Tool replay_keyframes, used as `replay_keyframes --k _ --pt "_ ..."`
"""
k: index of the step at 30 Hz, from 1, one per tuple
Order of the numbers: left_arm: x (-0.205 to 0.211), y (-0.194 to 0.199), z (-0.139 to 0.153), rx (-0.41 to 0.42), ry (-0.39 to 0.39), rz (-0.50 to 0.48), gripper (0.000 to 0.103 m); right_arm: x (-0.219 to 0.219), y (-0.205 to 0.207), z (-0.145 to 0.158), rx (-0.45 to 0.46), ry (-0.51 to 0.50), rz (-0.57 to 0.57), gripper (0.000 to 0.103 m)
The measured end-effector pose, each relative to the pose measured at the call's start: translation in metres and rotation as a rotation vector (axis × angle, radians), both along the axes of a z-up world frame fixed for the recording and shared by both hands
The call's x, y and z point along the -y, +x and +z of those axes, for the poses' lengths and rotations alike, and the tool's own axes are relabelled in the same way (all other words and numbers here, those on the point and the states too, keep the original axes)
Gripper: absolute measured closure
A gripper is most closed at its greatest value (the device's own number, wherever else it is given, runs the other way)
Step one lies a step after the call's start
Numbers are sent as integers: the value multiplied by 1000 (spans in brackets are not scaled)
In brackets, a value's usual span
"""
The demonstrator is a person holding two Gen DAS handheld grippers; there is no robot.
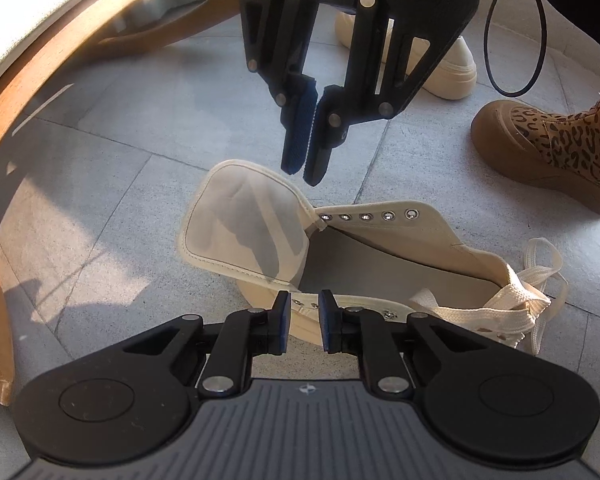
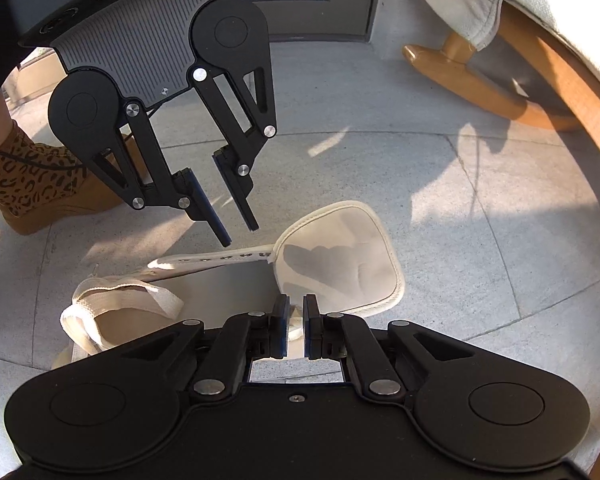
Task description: Lace up shoes with both hands
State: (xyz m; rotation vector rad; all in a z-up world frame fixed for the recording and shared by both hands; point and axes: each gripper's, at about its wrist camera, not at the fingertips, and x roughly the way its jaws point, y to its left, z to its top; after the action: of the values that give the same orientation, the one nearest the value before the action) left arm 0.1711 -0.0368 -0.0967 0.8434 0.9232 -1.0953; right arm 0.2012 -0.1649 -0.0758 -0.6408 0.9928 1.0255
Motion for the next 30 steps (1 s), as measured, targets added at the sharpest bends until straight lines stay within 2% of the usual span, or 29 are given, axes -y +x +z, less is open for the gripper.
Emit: replay_keyframes --k 2,4,9,11,12,15,16,18,19,20,23,30 --pt "-2 9 0 -19 -8 49 64 5 7 -3 -11 -12 -52 78" --pt "-4 17 0 -30 -23 87 58 10 13 -6 -35 -5 -88 71" --pt "-2 38 -2 -86 -37 139 56 15 28 -16 -99 11 -162 68" --pt "-1 43 -4 -119 -45 145 55 15 34 -20 -129 23 -186 58" --pt "0 46 -7 -142 -50 153 55 15 37 -22 -152 37 -196 57" --pt "0 47 -8 -175 -74 154 55 16 37 -22 -209 123 -171 58" --pt "0 45 -8 -172 -85 143 55 16 35 -21 -198 140 -158 60" --pt "0 39 -6 -151 -96 105 56 15 29 -18 -161 137 -130 72" --pt "1 36 -5 -140 -95 87 57 15 27 -16 -143 133 -116 84" --pt "2 34 -4 -129 -93 69 59 16 25 -15 -132 130 -106 88" --pt "5 25 -1 -102 -88 13 66 19 21 -12 -128 131 -85 93" --pt "11 2 1 -109 -64 -121 67 16 -2 -11 -180 101 28 94"
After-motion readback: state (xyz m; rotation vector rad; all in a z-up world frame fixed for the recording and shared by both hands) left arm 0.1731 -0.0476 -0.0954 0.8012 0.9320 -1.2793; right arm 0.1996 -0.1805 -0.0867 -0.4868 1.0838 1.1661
